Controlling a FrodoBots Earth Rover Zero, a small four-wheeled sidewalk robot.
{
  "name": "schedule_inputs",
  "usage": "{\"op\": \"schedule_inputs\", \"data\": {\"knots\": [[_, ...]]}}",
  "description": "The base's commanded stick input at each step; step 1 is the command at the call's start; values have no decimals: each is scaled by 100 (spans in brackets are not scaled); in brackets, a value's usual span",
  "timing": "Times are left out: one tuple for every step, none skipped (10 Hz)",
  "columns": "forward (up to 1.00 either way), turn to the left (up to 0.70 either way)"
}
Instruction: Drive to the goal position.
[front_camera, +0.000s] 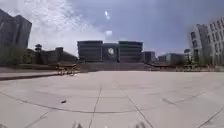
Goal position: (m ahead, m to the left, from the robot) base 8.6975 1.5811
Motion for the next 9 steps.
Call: {"op": "schedule_inputs", "data": {"knots": [[45,-19],[45,-11],[45,-3],[45,3],[45,3],[45,3],[45,3],[45,3],[45,3]]}}
